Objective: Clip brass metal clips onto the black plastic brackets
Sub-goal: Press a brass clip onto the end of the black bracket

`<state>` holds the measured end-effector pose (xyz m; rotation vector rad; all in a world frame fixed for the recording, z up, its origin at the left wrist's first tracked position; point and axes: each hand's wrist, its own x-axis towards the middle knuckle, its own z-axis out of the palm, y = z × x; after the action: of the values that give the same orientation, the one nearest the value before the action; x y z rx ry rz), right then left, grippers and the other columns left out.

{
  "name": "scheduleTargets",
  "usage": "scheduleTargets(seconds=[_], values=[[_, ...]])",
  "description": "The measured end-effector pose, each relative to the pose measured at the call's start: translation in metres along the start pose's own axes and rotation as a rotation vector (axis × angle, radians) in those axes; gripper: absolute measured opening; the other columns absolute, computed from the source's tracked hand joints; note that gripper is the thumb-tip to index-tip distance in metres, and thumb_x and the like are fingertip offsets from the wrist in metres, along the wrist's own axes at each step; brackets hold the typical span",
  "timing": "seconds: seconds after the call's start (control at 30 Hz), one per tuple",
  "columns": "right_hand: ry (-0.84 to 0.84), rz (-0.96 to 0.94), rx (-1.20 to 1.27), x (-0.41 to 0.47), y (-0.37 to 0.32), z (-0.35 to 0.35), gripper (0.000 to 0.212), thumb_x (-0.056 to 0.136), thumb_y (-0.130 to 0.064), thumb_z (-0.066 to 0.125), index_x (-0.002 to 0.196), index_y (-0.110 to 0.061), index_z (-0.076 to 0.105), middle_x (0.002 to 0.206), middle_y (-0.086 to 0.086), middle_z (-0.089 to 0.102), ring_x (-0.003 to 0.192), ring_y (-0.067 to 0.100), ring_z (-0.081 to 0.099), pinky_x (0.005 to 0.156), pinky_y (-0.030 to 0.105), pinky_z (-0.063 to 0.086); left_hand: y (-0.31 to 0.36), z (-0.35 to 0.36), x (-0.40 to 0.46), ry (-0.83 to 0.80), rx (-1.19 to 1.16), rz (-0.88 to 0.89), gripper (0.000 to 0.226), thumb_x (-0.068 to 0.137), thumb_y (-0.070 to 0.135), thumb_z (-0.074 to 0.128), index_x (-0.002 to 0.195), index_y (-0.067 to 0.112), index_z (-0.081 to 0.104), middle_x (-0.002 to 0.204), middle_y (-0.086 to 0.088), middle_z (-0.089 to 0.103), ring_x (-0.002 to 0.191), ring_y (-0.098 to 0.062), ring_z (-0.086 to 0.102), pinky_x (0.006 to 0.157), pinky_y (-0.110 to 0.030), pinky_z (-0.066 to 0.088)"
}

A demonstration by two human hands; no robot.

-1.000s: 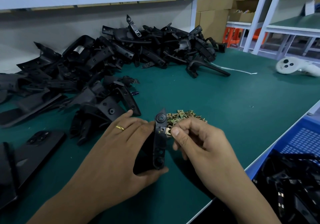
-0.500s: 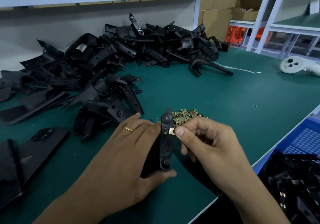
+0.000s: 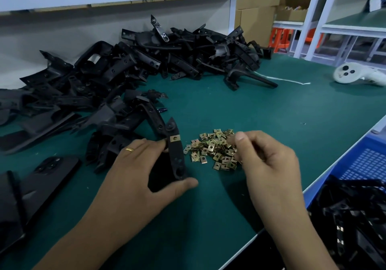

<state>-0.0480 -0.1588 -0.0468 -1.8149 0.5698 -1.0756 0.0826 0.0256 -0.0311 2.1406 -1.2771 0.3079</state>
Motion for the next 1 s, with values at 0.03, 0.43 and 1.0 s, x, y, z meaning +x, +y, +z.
scheduleTargets(seconds=[0.03, 0.43, 1.0], values=[[-0.022, -0.033, -0.061, 0.0, 0.0, 0.002, 0.013, 0.096, -0.028, 0.07, 0.084, -0.031, 0.075, 0.072, -0.013, 0.065, 0.067, 0.002, 0.06, 0.061, 0.01, 0.039, 0.001, -0.001, 0.0, 0.014, -0.002, 0.007, 0.072, 0.079, 0.094, 0.042, 0.128, 0.041, 0.043, 0.122, 0.064, 0.026, 0.11, 0.022, 0.031, 0.088, -0.015, 0.036], [-0.296, -0.262, -0.543, -0.009, -0.005, 0.016, 0.008, 0.092, -0.033, 0.071, 0.099, -0.034, 0.075, 0.097, -0.013, 0.049, 0.099, 0.01, 0.049, 0.067, 0.039, 0.054, 0.002, -0.004, -0.001, 0.053, 0.004, -0.005, 0.062, 0.079, 0.092, 0.047, 0.121, 0.046, 0.048, 0.104, 0.038, 0.044, 0.108, 0.002, 0.045, 0.092, -0.016, 0.037], [-0.329, -0.279, -0.691, -0.008, -0.007, 0.018, 0.032, 0.097, -0.017, 0.064, 0.121, -0.038, 0.065, 0.101, -0.007, 0.046, 0.1, 0.019, 0.046, 0.063, 0.041, 0.053, 0.0, -0.001, -0.001, 0.059, -0.003, -0.011, 0.056, 0.077, 0.087, 0.054, 0.118, 0.049, 0.048, 0.117, 0.041, 0.047, 0.103, 0.002, 0.049, 0.092, -0.019, 0.04]])
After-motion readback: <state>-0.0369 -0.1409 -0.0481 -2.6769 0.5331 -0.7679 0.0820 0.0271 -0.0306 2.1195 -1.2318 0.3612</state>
